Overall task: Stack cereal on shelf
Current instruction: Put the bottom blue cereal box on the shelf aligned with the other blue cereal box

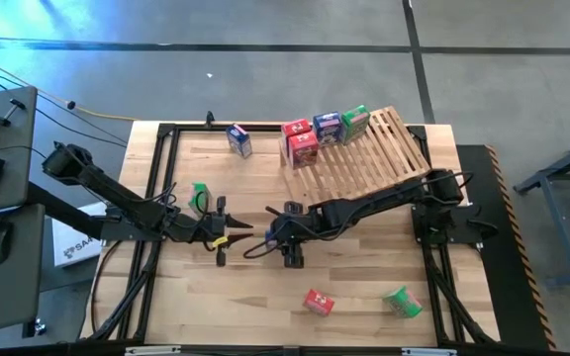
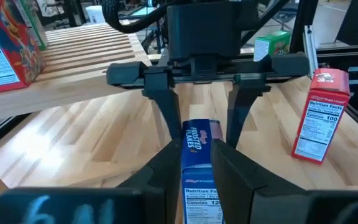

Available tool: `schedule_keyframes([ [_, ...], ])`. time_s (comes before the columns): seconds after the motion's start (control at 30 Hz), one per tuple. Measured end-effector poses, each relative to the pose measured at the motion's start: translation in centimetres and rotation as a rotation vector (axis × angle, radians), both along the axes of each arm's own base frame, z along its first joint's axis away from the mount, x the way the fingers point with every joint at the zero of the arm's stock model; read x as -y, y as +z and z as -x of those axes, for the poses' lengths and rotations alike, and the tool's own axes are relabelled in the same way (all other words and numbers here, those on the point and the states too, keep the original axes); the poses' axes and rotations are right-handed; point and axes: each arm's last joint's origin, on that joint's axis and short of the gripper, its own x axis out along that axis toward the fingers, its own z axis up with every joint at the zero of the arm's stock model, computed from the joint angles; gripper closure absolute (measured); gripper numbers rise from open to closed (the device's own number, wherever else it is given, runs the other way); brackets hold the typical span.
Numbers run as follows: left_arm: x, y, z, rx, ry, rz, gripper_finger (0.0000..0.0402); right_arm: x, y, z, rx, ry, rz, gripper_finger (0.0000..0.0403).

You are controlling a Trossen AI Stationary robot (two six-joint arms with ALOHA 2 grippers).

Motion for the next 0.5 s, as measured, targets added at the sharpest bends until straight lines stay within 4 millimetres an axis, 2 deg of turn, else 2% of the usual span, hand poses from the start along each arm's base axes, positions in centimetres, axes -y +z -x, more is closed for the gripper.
schedule_keyframes([
  [0.3,0.0,0.0,0.0,0.000,0.007,-0.011,0.0326,-0.2,0.3,-0.1,0.026,0.077,-0.016,0.0231],
  [0.5,0.0,0.0,0.0,-0.004,0.008,-0.014,0.0326,-0.2,2.3,0.5,0.079,0.087,-0.026,0.0242],
])
